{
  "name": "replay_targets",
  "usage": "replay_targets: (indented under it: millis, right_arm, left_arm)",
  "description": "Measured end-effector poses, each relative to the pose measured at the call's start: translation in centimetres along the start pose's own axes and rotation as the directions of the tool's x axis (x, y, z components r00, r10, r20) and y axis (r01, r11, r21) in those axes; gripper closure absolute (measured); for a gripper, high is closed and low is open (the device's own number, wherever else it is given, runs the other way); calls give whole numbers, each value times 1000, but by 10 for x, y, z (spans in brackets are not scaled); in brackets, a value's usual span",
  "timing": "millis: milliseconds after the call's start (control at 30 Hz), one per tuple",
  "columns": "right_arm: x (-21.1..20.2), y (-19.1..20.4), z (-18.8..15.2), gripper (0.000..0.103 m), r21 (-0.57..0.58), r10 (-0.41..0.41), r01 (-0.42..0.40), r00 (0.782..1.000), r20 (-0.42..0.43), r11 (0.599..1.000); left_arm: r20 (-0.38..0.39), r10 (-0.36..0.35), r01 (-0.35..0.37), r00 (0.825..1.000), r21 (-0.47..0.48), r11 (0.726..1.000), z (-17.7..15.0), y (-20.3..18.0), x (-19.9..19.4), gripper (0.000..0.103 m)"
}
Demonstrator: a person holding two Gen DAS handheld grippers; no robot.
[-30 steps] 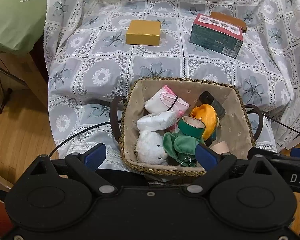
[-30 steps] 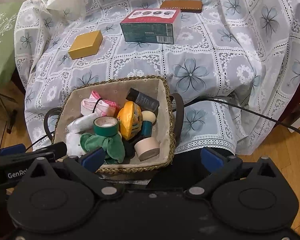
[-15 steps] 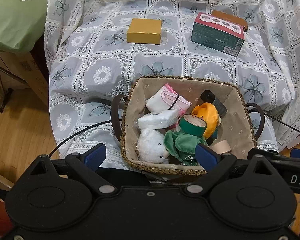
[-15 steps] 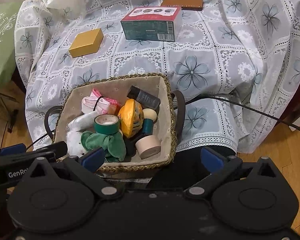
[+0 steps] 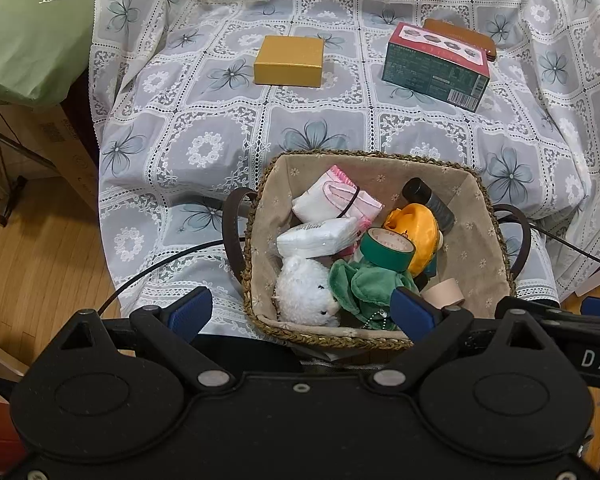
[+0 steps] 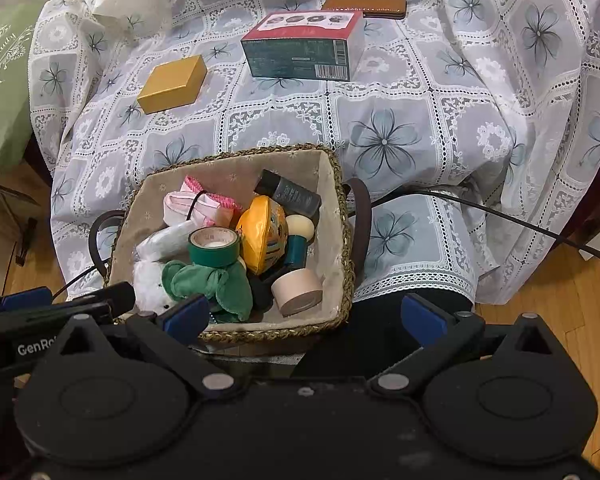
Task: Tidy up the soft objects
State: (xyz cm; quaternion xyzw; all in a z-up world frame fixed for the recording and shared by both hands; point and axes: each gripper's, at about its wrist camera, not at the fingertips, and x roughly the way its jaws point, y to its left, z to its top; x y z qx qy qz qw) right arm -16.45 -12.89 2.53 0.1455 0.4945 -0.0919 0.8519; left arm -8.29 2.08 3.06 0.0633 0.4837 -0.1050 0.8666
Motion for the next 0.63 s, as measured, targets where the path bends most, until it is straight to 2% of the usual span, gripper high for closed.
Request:
replay_targets:
  millis: [633]
  right_arm:
    - [2,-1,-2,0,2,6,-6,1000,-9,1000]
  left_arm:
    - [0,8,-8,1000,10,1000,0,0,1,11]
